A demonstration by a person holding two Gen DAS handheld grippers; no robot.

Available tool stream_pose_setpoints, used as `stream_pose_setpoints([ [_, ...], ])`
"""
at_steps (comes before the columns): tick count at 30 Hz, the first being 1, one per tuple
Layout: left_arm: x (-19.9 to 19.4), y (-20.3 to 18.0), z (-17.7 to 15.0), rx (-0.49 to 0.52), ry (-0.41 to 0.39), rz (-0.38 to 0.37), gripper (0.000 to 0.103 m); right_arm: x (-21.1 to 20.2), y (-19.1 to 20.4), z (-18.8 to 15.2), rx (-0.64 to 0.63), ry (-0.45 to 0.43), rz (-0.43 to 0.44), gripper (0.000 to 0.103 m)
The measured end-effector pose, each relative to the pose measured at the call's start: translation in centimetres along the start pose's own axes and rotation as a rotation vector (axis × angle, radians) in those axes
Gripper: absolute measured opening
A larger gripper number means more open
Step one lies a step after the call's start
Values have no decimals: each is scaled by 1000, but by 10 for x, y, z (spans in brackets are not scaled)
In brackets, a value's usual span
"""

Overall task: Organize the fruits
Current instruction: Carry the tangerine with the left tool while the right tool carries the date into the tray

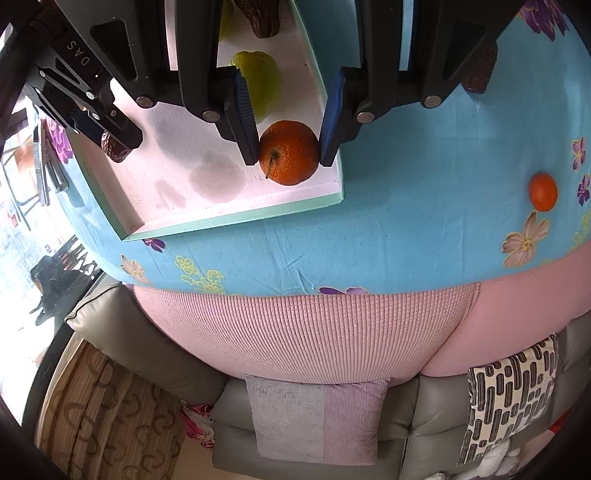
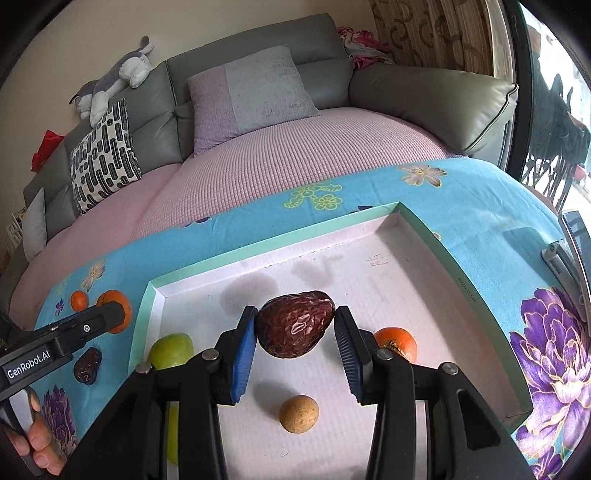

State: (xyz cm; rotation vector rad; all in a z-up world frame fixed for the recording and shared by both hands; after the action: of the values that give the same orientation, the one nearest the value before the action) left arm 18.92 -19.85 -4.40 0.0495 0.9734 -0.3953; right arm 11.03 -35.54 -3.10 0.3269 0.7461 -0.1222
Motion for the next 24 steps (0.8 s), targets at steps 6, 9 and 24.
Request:
stream_pose_setpoints([
  [6,20,-10,-6,24,42,15,36,16,-8,-7,0,44,-15,44],
  [9,29,-16,-9,34,61,18,36,20,-8,-11,-10,57,-24,44],
  [24,34,-17,-8,21,74,38,37,31,-5,-19,-56,100,-56,44],
])
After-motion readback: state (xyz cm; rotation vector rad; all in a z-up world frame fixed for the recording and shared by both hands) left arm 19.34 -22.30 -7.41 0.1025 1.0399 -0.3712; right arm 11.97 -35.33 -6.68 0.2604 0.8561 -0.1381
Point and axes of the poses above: each gripper's, at about its wrist camera, not at the fingertips, and x roughly the way its jaws point, y to its left, z to its top, the point moved 5 cm from there along x, roughly the way its jaws point, and after that the axes turned 5 degrees about z, right-handed, at the moved point
